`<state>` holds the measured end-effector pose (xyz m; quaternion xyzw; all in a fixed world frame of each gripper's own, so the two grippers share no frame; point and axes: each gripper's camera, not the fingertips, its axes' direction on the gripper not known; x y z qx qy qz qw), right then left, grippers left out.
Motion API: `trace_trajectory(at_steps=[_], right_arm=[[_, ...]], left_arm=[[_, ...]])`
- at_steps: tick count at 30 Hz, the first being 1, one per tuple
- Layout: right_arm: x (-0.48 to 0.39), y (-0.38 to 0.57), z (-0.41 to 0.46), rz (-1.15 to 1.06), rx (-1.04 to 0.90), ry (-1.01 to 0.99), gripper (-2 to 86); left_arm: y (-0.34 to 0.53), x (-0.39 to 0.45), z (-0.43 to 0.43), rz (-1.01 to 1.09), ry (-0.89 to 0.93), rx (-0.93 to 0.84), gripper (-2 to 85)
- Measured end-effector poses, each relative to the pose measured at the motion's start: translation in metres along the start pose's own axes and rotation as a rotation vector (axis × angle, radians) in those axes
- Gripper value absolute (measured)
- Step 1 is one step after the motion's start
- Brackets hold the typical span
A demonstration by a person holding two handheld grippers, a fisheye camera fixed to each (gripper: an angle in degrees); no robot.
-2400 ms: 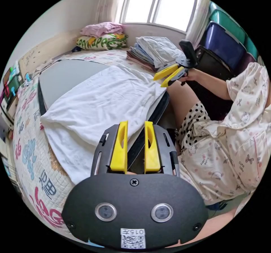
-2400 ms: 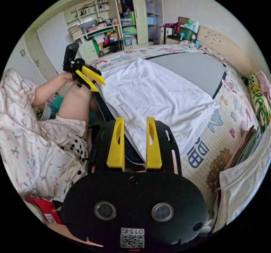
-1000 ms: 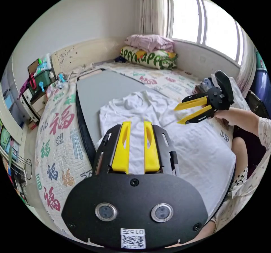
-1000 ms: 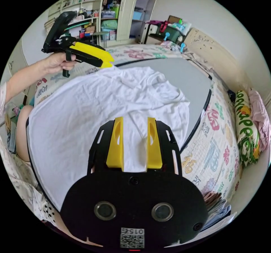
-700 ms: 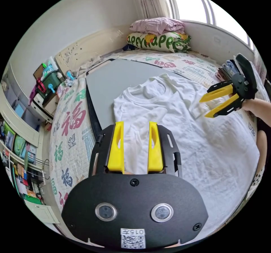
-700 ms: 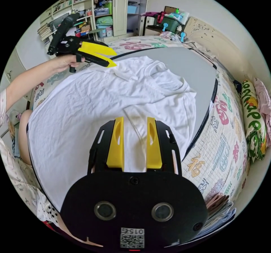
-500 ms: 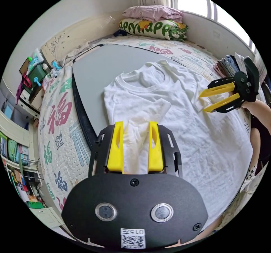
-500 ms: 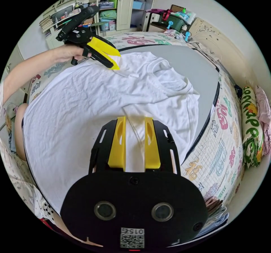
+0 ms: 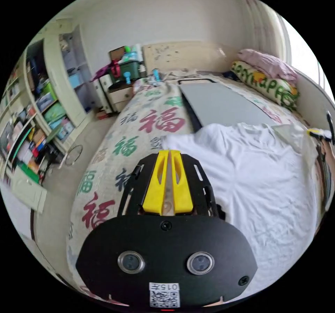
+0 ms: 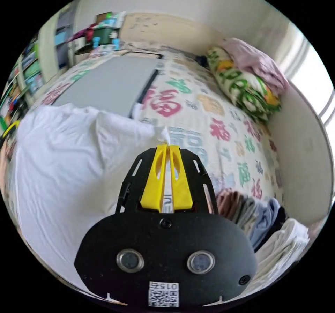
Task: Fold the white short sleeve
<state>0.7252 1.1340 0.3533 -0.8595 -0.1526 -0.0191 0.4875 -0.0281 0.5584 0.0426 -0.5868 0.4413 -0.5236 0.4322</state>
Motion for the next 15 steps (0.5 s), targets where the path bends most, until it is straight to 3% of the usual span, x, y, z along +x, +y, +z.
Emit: trace_trajectory(at_steps=[3, 7, 10, 15], right_arm=[[0.043, 0.026, 0.003, 0.144, -0.003, -0.047, 4.2], [0.055, 0.097, -0.029, -0.045, 0.002, -0.42, 6.3], [0.055, 0.172, -0.06, -0.191, -0.033, -0.594, 7.0], [0.083, 0.293, -0.089, -0.16, -0.093, -0.842, 10.5]], left_arm=[[0.031, -0.028, 0.007, -0.108, 0.118, -0.049, 7.1], [0.08, -0.04, -0.03, -0.029, 0.327, -0.04, 8.2], [0.129, -0.048, -0.065, -0.014, 0.479, -0.085, 8.8], [0.225, -0.069, -0.114, -0.107, 0.559, -0.143, 12.4]])
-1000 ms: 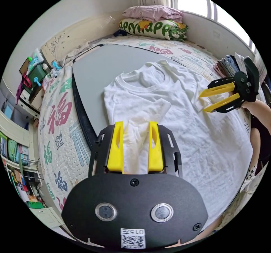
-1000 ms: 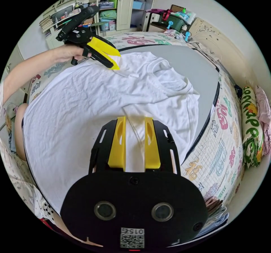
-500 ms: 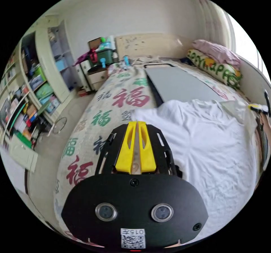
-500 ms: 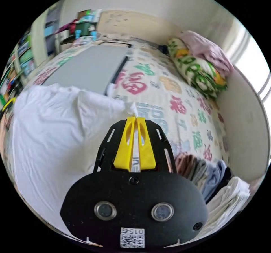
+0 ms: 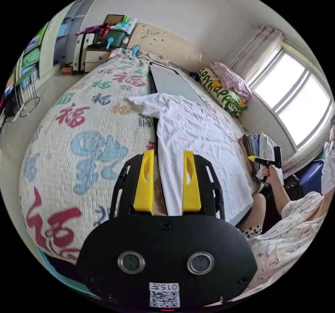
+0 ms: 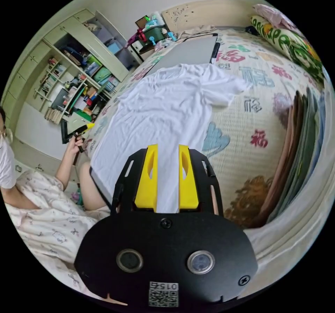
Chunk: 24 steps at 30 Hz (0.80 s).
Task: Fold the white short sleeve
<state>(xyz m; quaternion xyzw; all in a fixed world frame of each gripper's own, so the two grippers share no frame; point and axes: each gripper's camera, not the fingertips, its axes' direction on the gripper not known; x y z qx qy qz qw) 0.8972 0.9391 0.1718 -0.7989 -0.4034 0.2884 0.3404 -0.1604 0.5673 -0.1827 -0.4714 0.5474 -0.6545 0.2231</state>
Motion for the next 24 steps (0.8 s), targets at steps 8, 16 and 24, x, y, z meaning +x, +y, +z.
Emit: trace_trajectory(at_steps=[8, 16, 24], right_arm=[[0.042, 0.125, -0.023, 0.28, -0.007, -0.048, 13.3], [0.054, 0.17, -0.029, 0.334, -0.008, 0.024, 12.7], [0.067, 0.195, -0.035, 0.358, -0.021, 0.003, 9.9]], left_arm=[[0.1, -0.04, -0.007, -0.255, 0.12, -0.041, 10.0], [0.121, -0.071, 0.015, -0.276, 0.081, -0.102, 11.6], [0.133, -0.085, 0.03, -0.28, 0.091, -0.159, 8.9]])
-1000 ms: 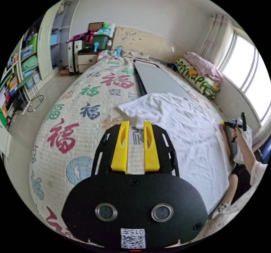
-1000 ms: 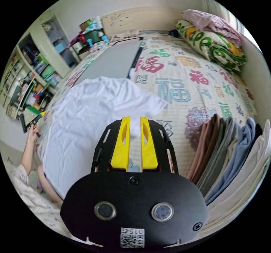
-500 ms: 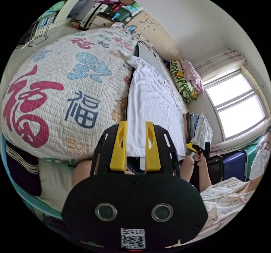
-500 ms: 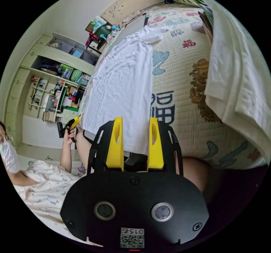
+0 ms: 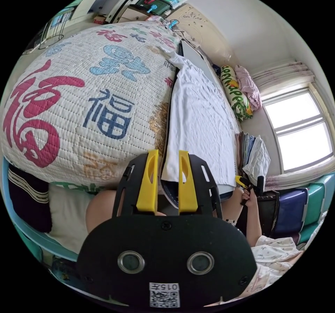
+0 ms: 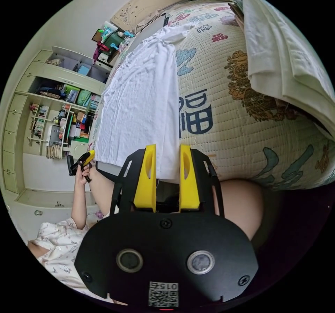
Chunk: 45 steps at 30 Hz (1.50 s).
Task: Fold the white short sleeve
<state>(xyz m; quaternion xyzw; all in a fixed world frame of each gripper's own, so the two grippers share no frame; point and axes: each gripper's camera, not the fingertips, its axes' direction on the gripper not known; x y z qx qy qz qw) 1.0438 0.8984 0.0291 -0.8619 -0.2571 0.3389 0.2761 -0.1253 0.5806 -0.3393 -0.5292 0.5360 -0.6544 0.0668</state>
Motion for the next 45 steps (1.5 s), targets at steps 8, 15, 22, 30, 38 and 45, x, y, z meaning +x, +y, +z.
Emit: trace_trajectory(at_steps=[8, 15, 22, 30, 38, 45], right_arm=[[0.015, 0.015, -0.004, 0.01, -0.033, -0.021, 6.8], [0.016, 0.032, -0.006, -0.029, -0.06, -0.004, 1.1], [0.023, 0.057, -0.021, -0.026, 0.002, -0.003, 0.0], [0.03, 0.072, -0.023, -0.047, -0.034, 0.043, -0.2], [0.029, 0.073, -0.013, -0.037, -0.068, 0.029, -0.4], [0.02, 0.07, -0.002, -0.056, -0.091, 0.069, -0.3]], left_arm=[[0.008, -0.009, 0.01, 0.012, -0.06, -0.025, 5.2], [0.025, -0.029, 0.006, -0.007, 0.004, 0.023, 0.4], [0.052, -0.037, -0.004, 0.027, 0.014, 0.079, -0.8], [0.062, -0.044, -0.003, 0.045, 0.037, 0.043, -0.9], [0.064, -0.031, 0.01, 0.051, -0.023, 0.026, -0.9], [0.076, -0.034, 0.004, 0.028, -0.029, 0.027, -0.8]])
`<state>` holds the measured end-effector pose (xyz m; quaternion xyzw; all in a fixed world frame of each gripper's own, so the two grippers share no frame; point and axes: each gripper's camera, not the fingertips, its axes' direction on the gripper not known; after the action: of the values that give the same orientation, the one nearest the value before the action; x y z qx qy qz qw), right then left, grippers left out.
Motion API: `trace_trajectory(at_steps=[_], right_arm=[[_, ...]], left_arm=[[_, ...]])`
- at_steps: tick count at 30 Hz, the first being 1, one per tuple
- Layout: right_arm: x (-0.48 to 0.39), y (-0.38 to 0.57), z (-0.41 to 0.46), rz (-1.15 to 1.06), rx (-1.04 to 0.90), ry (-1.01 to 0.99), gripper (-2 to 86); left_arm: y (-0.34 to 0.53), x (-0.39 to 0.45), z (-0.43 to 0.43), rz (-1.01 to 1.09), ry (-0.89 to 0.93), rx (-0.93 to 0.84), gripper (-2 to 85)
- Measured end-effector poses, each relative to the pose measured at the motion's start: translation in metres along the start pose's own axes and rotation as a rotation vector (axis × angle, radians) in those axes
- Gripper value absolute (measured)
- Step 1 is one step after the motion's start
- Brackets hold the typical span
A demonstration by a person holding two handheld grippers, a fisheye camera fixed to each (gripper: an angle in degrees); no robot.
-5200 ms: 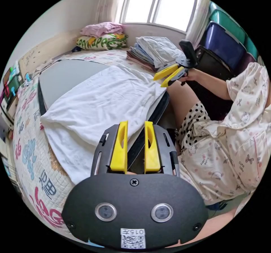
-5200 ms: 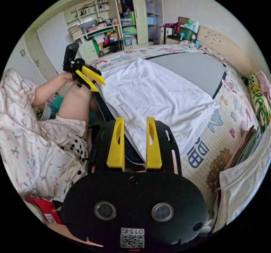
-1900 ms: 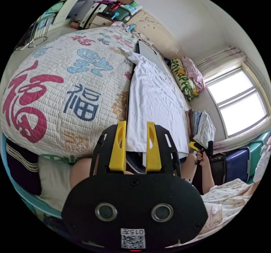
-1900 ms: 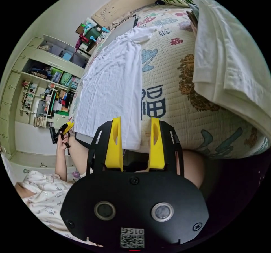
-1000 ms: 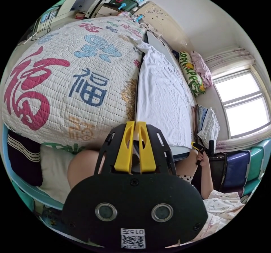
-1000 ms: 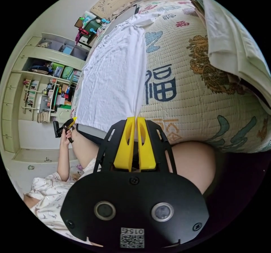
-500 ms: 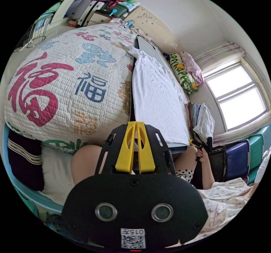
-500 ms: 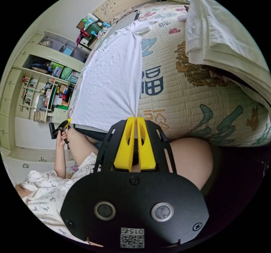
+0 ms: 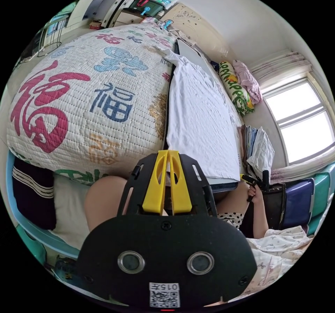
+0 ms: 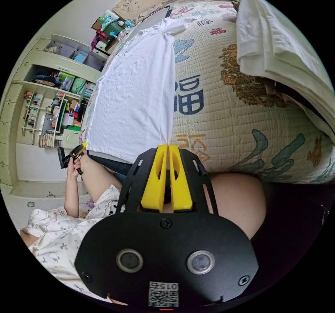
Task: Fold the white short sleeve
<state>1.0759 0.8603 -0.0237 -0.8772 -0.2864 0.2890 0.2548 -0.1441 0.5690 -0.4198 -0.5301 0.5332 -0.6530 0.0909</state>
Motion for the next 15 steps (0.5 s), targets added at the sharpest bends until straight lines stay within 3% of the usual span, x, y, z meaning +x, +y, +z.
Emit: trace_trajectory(at_steps=[15], right_arm=[[-0.015, -0.006, 0.01, 0.0, -0.005, 0.027, -0.3]], left_arm=[[0.013, 0.019, -0.009, -0.011, -0.029, 0.005, -0.8]])
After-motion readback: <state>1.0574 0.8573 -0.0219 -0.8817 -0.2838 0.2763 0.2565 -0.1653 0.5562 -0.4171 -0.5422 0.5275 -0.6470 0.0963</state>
